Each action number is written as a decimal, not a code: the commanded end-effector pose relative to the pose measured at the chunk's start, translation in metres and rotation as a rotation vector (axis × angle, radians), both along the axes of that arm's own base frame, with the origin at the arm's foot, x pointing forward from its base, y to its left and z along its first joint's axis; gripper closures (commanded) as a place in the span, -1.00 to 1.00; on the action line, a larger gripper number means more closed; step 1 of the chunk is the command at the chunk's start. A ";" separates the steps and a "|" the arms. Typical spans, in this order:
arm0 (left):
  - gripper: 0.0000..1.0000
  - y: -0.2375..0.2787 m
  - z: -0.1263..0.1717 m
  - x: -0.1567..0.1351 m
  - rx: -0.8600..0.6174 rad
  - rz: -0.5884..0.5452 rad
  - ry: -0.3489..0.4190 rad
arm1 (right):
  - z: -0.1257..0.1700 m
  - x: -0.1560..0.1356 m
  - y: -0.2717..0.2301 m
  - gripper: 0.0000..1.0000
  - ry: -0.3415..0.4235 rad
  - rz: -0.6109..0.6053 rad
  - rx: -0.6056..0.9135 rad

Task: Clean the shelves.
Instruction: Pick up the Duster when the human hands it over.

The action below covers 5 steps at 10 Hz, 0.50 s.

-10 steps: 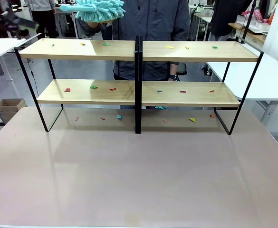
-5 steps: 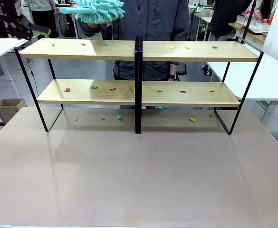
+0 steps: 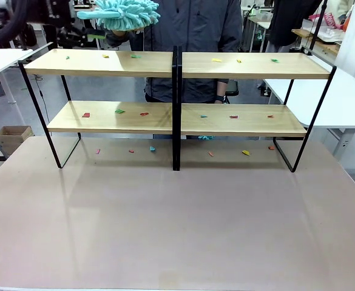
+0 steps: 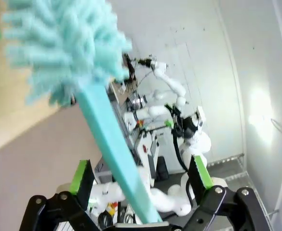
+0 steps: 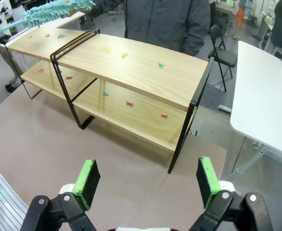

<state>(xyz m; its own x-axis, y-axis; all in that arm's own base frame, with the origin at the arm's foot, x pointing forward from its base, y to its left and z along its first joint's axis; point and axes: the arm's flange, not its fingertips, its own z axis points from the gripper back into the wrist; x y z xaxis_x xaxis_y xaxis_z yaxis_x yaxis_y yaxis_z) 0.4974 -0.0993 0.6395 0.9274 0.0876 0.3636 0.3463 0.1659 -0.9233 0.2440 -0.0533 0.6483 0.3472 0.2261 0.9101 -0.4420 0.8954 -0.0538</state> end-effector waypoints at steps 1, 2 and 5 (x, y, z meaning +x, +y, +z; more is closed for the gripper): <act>-1.00 -0.007 0.000 0.020 -0.028 0.070 0.015 | 0.000 0.000 -0.001 -1.00 -0.007 0.006 -0.006; -1.00 -0.008 -0.003 0.023 -0.040 0.089 0.013 | 0.000 0.000 -0.001 -1.00 -0.007 0.006 -0.006; -1.00 -0.008 -0.007 0.026 -0.027 0.107 0.015 | 0.000 0.000 -0.001 -1.00 -0.007 0.006 -0.006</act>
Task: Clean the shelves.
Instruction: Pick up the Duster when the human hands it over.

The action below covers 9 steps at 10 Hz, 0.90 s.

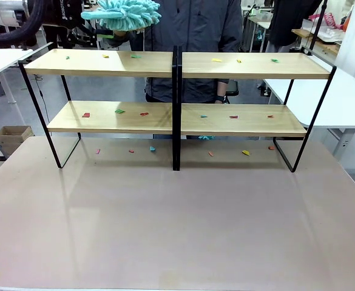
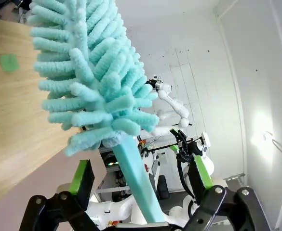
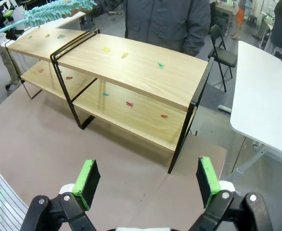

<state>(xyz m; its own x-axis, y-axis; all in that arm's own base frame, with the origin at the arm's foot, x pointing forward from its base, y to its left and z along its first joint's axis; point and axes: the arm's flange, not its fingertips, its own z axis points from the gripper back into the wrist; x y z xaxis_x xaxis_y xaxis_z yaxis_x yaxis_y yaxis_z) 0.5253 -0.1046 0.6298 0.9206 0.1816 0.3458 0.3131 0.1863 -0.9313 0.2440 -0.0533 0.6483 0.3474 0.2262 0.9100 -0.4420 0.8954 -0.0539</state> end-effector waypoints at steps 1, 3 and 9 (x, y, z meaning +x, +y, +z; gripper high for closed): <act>-1.00 -0.004 0.003 -0.002 -0.010 0.010 -0.010 | 0.000 0.000 -0.001 -1.00 -0.007 0.006 -0.006; 0.15 -0.004 0.001 -0.003 -0.002 0.003 0.003 | 0.000 0.000 -0.001 -1.00 -0.007 0.006 -0.006; 1.00 -0.005 0.002 -0.007 0.016 -0.015 -0.014 | 0.000 0.000 -0.001 -1.00 -0.007 0.006 -0.006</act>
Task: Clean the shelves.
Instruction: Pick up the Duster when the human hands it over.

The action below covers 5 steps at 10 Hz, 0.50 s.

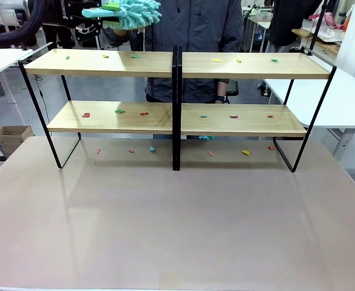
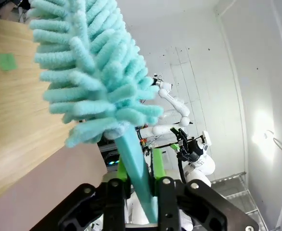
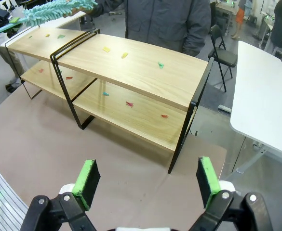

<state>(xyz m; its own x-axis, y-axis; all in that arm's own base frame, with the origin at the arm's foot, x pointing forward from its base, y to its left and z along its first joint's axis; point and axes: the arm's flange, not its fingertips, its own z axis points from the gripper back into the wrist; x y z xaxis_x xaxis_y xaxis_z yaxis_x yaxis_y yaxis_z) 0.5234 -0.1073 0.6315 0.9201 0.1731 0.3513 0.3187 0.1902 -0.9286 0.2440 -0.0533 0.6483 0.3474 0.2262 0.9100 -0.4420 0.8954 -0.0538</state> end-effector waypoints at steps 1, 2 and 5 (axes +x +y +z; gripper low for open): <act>1.00 -0.002 0.001 -0.006 0.015 -0.014 -0.011 | 0.000 0.000 -0.001 -1.00 -0.007 0.006 -0.006; 1.00 -0.001 0.001 -0.008 0.018 -0.018 -0.013 | 0.000 0.000 -0.001 -1.00 -0.007 0.006 -0.006; 1.00 0.003 0.000 -0.011 0.030 -0.023 -0.014 | 0.000 0.000 -0.001 -1.00 -0.007 0.006 -0.006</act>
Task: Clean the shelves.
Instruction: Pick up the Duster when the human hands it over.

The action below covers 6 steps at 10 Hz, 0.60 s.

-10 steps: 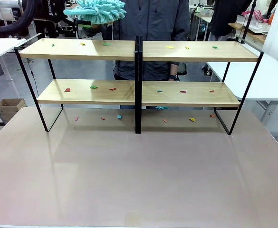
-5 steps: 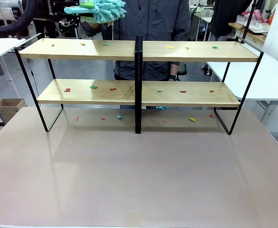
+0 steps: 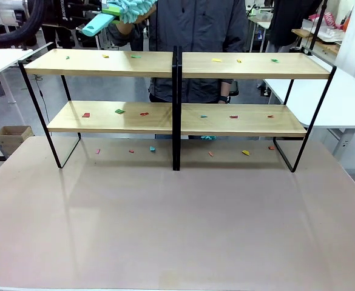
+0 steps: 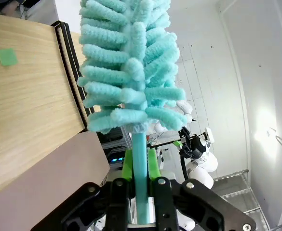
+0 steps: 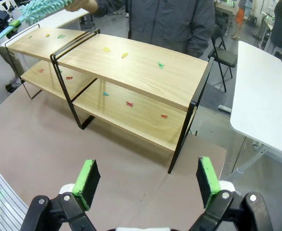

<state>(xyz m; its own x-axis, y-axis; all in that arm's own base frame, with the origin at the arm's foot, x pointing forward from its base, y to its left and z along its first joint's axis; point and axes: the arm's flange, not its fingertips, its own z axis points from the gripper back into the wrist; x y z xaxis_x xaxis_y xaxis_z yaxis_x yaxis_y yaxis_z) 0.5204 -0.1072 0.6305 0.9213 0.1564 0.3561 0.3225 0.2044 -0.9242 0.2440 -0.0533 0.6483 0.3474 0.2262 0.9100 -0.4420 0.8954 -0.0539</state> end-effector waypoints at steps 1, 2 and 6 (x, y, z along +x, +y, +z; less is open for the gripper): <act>1.00 0.007 0.002 -0.012 0.013 -0.019 -0.017 | 0.000 0.000 -0.001 -1.00 -0.007 0.006 -0.006; 1.00 0.019 0.008 -0.023 0.026 -0.036 -0.039 | 0.000 0.000 -0.001 -1.00 -0.007 0.006 -0.006; 1.00 0.156 0.073 -0.090 0.238 -0.052 -0.117 | 0.000 0.000 -0.001 -1.00 -0.007 0.006 -0.006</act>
<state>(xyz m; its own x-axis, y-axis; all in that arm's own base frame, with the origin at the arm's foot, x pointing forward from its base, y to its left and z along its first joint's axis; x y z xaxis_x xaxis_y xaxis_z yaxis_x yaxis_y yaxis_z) 0.4450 0.0148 0.6848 0.8945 0.0400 0.4452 0.4065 0.3416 -0.8474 0.2441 -0.0534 0.6481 0.3476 0.2259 0.9100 -0.4421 0.8954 -0.0534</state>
